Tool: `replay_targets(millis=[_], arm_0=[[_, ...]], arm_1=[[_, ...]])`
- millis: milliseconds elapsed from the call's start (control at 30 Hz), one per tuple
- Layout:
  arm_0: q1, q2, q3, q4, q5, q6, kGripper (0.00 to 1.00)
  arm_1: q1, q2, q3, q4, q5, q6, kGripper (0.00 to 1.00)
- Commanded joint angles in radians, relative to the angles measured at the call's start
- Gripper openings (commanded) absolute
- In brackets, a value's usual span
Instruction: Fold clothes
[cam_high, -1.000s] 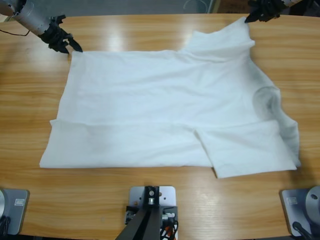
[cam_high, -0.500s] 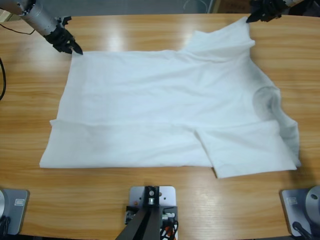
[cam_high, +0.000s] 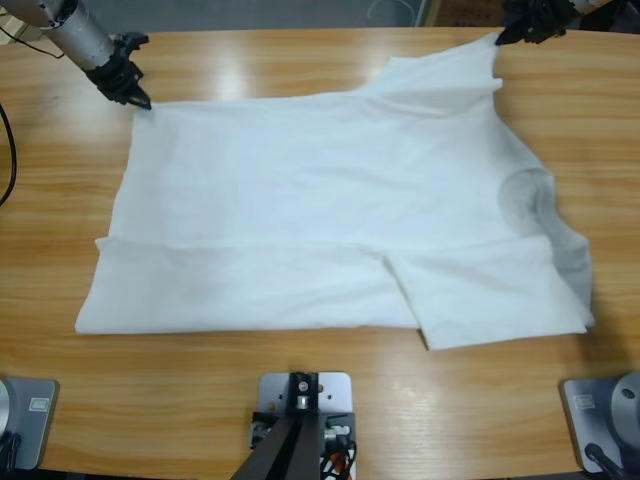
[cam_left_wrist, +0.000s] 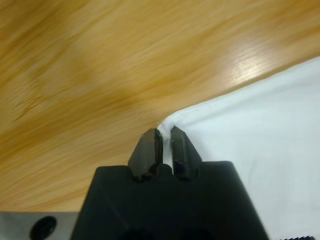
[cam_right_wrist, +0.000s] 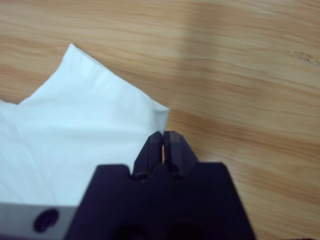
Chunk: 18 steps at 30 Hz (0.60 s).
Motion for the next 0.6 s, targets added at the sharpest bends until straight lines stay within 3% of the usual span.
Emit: replay_targets(millis=[33,233,367,600], arm_0=[[0.004,0.063,0.005,0.041,0.015,0.008,0.0],[0.013,0.065,-0.015,0.075,-0.131,0.051,0.0],[0.006,0.061,-0.081,0.074,-0.284,0.018,0.0],[0.0,0.042,-0.108,0.103,-0.35,-0.052,0.0]], arm_1=[[-0.027,0.037,0.015,-0.002,-0.007,-0.013,0.0],[-0.028,0.02,0.018,0.022,0.028,0.002,0.0],[0.004,-0.018,0.007,0.151,0.066,0.021,0.0],[0.064,-0.114,0.108,0.253,0.2,-0.009,0.0]])
